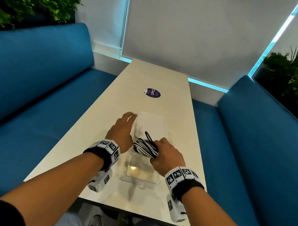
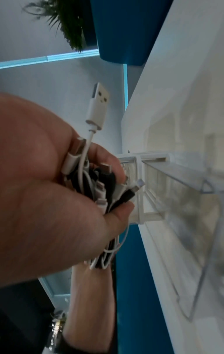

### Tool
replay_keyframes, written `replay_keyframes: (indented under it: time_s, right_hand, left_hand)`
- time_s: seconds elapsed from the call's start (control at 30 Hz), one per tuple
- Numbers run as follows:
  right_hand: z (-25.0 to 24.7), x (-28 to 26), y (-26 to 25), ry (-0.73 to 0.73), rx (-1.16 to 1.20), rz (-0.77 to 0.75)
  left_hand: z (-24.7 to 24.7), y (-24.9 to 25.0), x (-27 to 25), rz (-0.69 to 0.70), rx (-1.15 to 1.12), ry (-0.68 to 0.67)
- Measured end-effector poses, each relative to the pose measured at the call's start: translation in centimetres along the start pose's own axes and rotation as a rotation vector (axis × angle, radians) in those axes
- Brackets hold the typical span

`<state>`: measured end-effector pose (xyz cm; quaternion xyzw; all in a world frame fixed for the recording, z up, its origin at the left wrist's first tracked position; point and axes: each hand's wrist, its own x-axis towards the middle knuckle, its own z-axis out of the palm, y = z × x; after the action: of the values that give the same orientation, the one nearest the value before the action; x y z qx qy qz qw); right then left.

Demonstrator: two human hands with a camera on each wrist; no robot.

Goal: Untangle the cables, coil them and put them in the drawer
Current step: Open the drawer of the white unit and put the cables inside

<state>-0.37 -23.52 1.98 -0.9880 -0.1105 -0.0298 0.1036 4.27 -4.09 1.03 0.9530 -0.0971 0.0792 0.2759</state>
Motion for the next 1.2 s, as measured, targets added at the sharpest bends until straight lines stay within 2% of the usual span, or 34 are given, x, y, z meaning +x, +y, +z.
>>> replay_keyframes:
  time_s: [0.07, 0.13, 0.2, 0.27, 0.4, 0.6, 0.83, 0.9, 1.03, 1.2]
  right_hand:
    - [0.2, -0.5, 0.2, -0.067, -0.020, 0.029]
    - [0.3, -0.8, 0.3, -0.177, -0.104, 0.078]
    - [0.8, -1.1, 0.3, -0.254, -0.247, 0.092]
    - [1.3, -1.4, 0.0, -0.263, -0.305, 0.133]
    - [1.4, -0.8, -1.7, -0.233, -0.256, 0.194]
    - [3.8, 0.1, -3.5, -0.299, -0.007, 0.390]
    - [3.7, -0.3, -2.4, -0.294, -0.058, 0.239]
    - [3.4, -0.6, -1.9, -0.268, -0.136, 0.191]
    - [3.9, -0.9, -1.0, -0.121, -0.400, 0.153]
    - [3.5, 0.1, -1.4, -0.212, -0.405, 0.186]
  left_hand:
    - [0.0, 0.4, 0.2, 0.114, 0.070, -0.183]
    - [0.8, -0.2, -0.2, 0.147, 0.119, -0.379]
    - [1.7, -1.0, -0.7, 0.125, 0.087, -0.445]
    - [2.2, -0.9, -0.9, 0.095, 0.030, -0.446]
    - [1.5, 0.1, -1.3, 0.037, -0.005, -0.444]
    - [1.9, 0.0, -1.3, 0.035, -0.023, -0.436]
    - [1.6, 0.1, -0.9, 0.076, 0.015, -0.447]
    - [1.6, 0.1, -0.9, 0.085, 0.024, -0.445]
    - [1.6, -0.1, -0.6, 0.095, 0.026, -0.447]
    - [1.6, 0.2, -0.3, 0.095, 0.031, -0.450]
